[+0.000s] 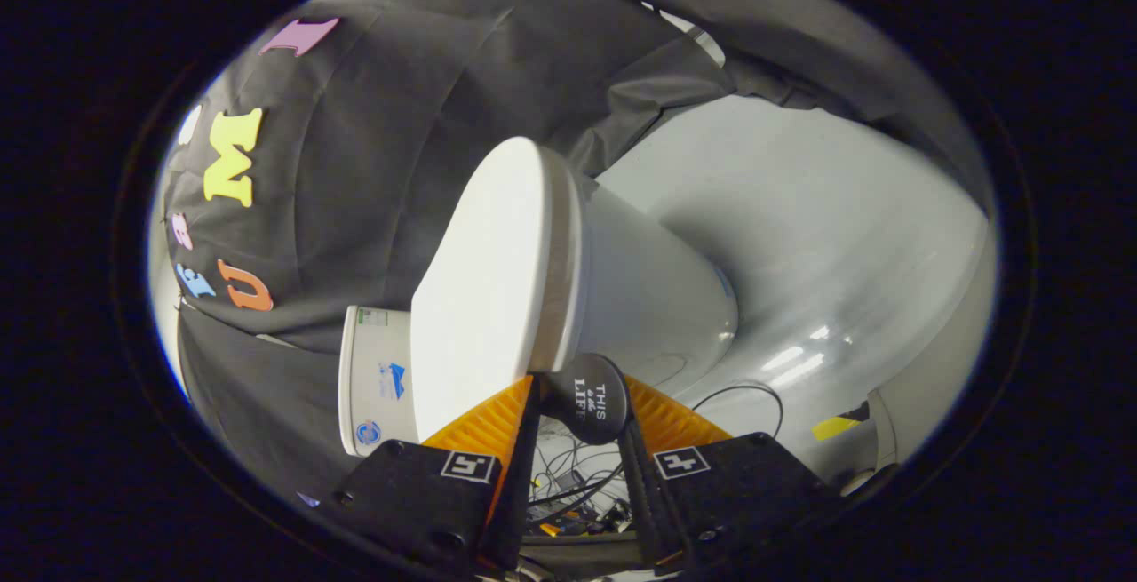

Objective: Open the toilet lid.

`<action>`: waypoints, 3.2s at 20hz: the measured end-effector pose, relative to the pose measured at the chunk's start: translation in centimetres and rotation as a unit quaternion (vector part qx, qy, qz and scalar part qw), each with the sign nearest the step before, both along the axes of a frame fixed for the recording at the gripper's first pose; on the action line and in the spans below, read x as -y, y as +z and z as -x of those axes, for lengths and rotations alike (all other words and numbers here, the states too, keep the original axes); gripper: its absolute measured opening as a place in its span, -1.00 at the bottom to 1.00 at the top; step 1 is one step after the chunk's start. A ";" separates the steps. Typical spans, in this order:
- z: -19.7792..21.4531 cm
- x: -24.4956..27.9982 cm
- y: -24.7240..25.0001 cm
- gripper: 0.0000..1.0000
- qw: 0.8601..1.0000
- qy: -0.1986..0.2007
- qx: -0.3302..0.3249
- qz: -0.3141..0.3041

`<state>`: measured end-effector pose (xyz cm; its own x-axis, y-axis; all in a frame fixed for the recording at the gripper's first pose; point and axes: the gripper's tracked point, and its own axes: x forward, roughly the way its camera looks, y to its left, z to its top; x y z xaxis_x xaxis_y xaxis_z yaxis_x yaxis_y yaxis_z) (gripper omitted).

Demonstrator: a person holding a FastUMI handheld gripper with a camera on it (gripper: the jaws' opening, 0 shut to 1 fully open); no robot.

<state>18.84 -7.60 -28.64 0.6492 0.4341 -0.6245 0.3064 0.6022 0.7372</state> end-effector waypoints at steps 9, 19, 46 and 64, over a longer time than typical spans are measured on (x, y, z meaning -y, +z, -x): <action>-0.6 0.4 0.7 -0.31 0.998 -0.031 0.036 -0.047; -1.0 0.7 2.2 -0.74 0.993 -0.087 0.031 -0.080; -1.0 -6.7 19.0 -0.81 0.990 -0.030 0.133 -0.034; -0.5 -12.0 24.0 -0.81 0.986 -0.004 0.145 0.080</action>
<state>19.38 4.44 -4.65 0.8134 0.3403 -0.4717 0.1010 0.7160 0.6908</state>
